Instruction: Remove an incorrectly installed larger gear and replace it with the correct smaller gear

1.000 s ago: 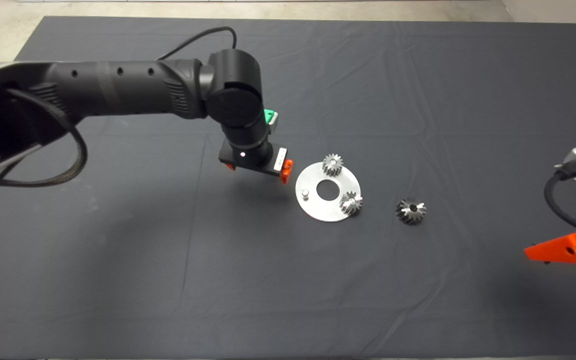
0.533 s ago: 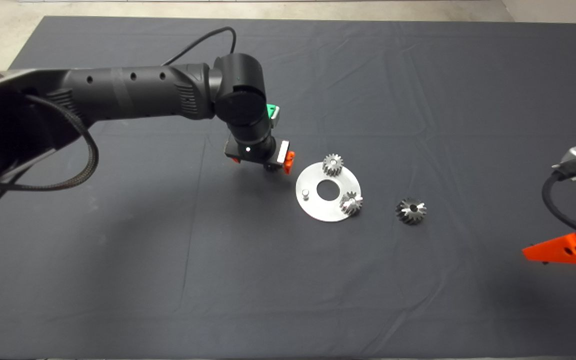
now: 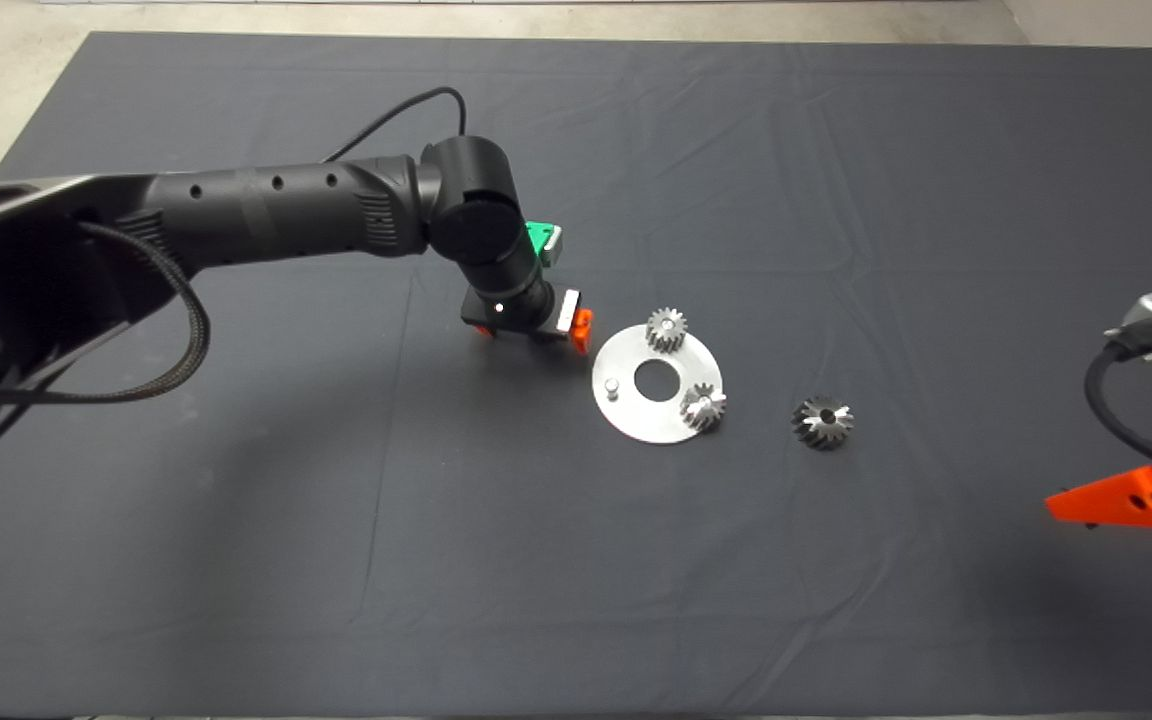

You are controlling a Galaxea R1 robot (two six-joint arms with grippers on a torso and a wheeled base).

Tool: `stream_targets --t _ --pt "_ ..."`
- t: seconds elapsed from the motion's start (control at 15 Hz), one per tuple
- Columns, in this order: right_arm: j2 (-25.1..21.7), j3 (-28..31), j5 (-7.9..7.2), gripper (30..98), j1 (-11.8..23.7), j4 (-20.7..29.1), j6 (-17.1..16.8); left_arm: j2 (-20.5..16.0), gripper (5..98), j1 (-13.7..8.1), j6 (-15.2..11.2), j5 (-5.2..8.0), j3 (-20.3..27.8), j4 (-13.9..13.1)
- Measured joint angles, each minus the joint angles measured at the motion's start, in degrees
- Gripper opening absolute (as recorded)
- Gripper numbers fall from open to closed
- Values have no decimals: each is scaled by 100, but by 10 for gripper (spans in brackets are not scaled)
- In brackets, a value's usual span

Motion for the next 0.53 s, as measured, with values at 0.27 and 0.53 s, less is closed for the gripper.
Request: stream_targets --t 0.27,0.53 --pt "0 0 0 877 0 0 11 67 983 -10 64 57 -82 -24" --pt "0 0 0 877 0 0 13 414 983 -31 307 286 -412 -18"
